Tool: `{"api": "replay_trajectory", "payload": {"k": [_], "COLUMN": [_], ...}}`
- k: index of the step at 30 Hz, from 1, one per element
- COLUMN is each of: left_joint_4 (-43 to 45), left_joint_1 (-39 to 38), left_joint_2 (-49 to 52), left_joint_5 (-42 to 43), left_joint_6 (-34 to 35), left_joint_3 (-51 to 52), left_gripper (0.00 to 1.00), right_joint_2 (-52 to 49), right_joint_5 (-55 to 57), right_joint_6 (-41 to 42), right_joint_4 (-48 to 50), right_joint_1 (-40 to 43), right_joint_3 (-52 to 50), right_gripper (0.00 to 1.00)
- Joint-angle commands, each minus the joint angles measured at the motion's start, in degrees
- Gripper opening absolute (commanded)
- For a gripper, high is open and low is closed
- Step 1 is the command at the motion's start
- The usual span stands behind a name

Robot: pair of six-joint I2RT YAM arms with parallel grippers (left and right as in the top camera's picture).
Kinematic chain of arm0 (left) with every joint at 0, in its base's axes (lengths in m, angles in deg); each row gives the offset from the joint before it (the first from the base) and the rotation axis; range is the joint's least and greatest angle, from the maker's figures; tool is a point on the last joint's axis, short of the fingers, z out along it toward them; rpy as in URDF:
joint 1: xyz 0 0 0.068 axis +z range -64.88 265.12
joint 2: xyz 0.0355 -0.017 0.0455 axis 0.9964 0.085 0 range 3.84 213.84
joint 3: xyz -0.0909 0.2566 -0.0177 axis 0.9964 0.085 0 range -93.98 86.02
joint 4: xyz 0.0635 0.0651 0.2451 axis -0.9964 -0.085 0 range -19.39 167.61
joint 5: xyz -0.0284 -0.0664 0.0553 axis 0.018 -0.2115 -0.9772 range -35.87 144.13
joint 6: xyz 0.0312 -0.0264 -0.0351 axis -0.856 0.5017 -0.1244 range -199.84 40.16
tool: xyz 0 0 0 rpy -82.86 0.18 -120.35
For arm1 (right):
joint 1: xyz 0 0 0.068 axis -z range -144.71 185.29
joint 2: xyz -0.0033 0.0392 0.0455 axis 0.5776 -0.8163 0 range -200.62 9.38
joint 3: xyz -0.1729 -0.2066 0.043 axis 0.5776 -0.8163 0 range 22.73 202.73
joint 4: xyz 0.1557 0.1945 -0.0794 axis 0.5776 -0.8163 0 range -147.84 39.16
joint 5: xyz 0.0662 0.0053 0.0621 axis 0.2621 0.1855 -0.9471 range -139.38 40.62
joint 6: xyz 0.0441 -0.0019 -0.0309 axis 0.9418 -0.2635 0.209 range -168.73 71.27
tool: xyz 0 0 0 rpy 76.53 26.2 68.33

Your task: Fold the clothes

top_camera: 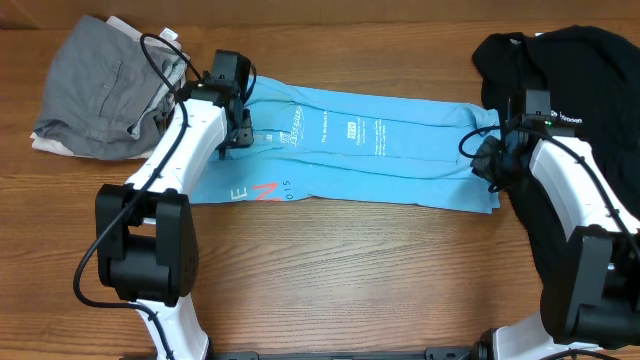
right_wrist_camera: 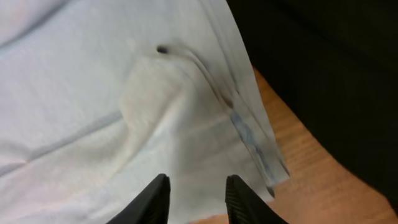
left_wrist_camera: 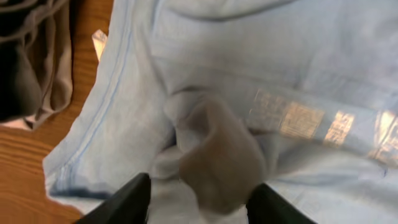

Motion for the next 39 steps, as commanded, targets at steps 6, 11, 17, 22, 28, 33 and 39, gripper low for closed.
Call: {"api": "replay_trajectory", "payload": {"k": [6, 11, 17, 22, 28, 33, 39], "left_joint_4": [-11.1, -17.4, -21.0, -19.1, -19.3, -22.1, -21.9], "left_joint_1": [4.2, 6.5, 6.4, 5.4, 5.3, 5.0, 4.2], "left_joint_2": [0.7, 0.7, 0.7, 0.8, 4.6, 10.0, 13.8], "left_joint_5": [0.5, 6.3, 17.8, 21.3, 19.9, 20.1, 20.0], "left_joint_6": [-3.4, -7.4, -13.1, -14.3, -14.1, -13.8, -13.7], "left_joint_3": [-8.9, -19.1, -30.3, -33.6, -33.5, -33.5, -33.5], "left_gripper": [0.78, 1.0, 1.0, 1.0, 0.84, 0.1, 0.04], "right_joint_2": [2.0, 2.1, 2.1, 2.0, 2.0, 2.0, 2.0], "right_joint_5": [-1.9, -4.0, -8.0, -8.6, -8.5, -8.5, -8.6], "right_joint_6": [-3.2, -6.5, -11.0, -11.7, -11.6, -11.6, -11.3], "right_joint_4": [-10.4, -17.9, -23.5, -24.0, -23.5, -22.1, -22.1], "right_joint_1": [-0.2, -0.2, -0.2, -0.2, -0.2, -0.2, -0.2], "right_joint_3": [15.6, 25.7, 30.6, 30.6, 30.6, 30.5, 30.5], "right_gripper": [0.69, 0.77, 0.84, 0.85, 0.85, 0.84, 0.85]}}
